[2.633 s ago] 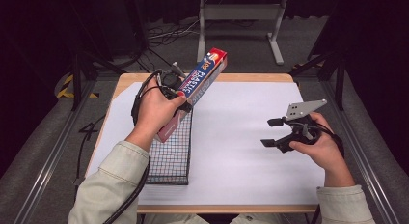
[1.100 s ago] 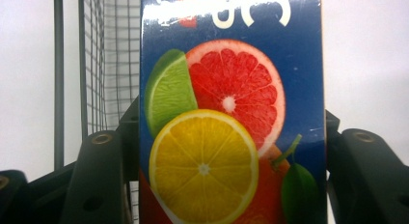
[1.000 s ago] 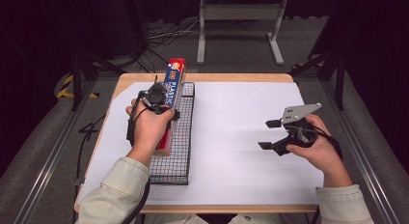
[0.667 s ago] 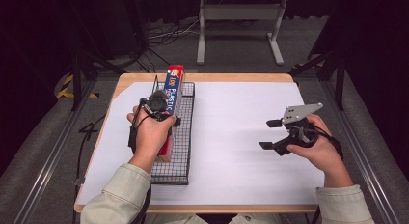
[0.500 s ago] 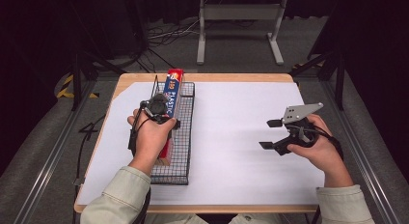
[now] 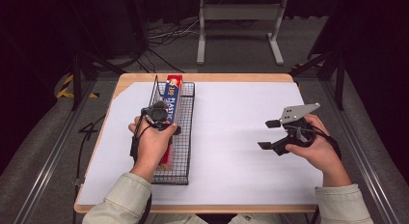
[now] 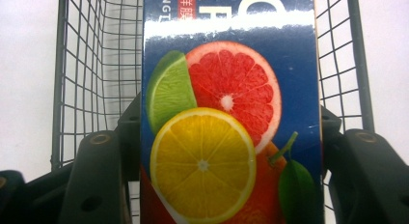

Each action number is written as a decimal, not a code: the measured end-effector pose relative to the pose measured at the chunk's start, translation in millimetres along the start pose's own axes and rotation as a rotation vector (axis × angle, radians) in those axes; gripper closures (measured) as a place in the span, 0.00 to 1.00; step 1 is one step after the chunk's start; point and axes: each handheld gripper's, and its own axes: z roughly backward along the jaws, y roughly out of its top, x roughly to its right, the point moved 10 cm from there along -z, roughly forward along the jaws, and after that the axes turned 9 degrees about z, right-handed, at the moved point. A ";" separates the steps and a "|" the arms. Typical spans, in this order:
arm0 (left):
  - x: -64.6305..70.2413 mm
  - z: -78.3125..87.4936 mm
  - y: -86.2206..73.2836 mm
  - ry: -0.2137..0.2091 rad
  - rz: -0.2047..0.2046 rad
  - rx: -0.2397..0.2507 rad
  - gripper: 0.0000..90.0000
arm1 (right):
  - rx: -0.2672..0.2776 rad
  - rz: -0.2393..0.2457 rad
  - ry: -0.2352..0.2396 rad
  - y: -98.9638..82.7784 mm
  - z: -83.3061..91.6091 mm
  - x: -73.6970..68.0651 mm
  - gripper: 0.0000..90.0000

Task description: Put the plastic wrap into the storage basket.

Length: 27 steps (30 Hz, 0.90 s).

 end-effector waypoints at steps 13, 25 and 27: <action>-1.8 -1.6 -7.5 0.005 -0.004 -0.018 0.43 | -0.007 0.002 0.003 -0.8 -2.3 -0.7 0.22; -3.6 -13.4 -9.6 0.033 -0.003 -0.026 0.42 | -0.003 -0.001 0.000 -1.6 -2.3 1.2 0.21; -5.1 -15.0 -9.8 0.040 0.003 -0.026 0.42 | -0.002 -0.003 -0.001 -1.6 -1.3 1.3 0.21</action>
